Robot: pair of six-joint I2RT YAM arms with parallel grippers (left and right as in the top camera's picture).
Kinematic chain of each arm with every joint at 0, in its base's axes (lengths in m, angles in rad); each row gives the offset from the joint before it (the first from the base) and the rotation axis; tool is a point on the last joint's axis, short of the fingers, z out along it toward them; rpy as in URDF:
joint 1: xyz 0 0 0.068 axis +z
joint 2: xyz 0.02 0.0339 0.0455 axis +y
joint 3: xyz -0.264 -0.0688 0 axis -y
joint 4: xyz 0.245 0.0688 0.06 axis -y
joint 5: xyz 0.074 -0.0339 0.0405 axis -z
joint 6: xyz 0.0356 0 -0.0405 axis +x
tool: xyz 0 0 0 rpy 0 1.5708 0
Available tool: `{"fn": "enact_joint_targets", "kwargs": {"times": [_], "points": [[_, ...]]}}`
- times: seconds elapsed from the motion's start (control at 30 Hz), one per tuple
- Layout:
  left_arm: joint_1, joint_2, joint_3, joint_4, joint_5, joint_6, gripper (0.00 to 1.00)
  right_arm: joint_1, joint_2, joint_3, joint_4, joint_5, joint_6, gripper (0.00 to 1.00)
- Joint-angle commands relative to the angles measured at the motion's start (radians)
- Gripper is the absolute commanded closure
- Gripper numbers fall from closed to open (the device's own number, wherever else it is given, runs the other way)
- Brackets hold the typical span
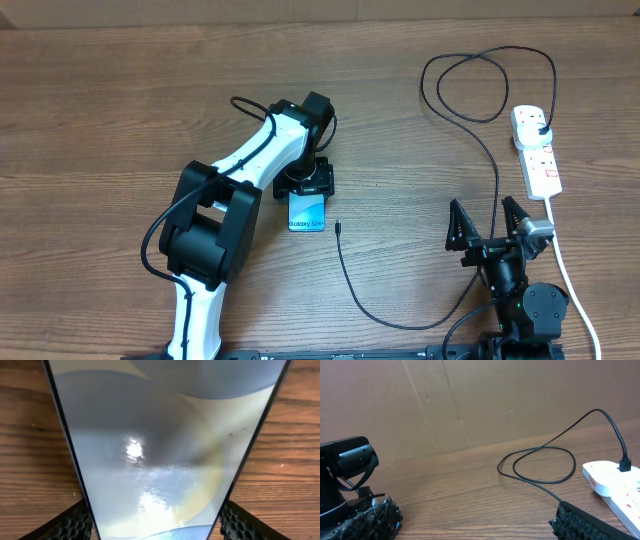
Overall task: Plug charger to phone and switch on socket
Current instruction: 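Close the left gripper on the phone and lift it, then tilt the held phone upright toward the right, bottom end down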
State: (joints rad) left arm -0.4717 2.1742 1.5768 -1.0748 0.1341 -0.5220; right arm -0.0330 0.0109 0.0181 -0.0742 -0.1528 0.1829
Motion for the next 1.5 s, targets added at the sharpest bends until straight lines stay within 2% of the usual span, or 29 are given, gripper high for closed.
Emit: {"fn": "enact_joint_targets", "kwargs": {"times": [0.0, 0.1, 0.13, 0.6, 0.93, 1.13, 1.27, 1.47], "points": [[-0.014, 0.105, -0.063, 0.026, 0.033, -0.006, 0.17, -0.004, -0.008, -0.010, 0.004, 0.002, -0.001, 0.00], [-0.013, 0.105, -0.063, 0.048, -0.001, -0.006, 0.02, -0.004, -0.008, -0.010, 0.004, 0.002, -0.001, 0.00], [-0.013, 0.105, -0.063, 0.053, -0.007, -0.006, 0.00, -0.004, -0.008, -0.010, 0.004, 0.002, -0.001, 0.00], [-0.014, 0.105, -0.063, 0.059, -0.034, 0.000, 0.00, -0.004, -0.008, -0.010, 0.004, 0.002, -0.001, 0.00], [-0.020, 0.105, -0.063, 0.082, -0.076, -0.004, 0.03, -0.004, -0.008, -0.010, 0.004, 0.002, -0.001, 0.00], [-0.021, 0.105, -0.063, 0.082, -0.094, 0.002, 0.19, -0.004, -0.008, -0.010, 0.004, 0.002, -0.001, 0.00], [-0.021, 0.105, -0.063, 0.085, -0.096, 0.003, 0.20, -0.004, -0.008, -0.010, 0.004, 0.002, -0.001, 0.00], [-0.021, 0.105, -0.063, 0.085, -0.085, 0.021, 0.27, -0.004, -0.008, -0.010, 0.004, 0.002, -0.001, 0.00]]}}
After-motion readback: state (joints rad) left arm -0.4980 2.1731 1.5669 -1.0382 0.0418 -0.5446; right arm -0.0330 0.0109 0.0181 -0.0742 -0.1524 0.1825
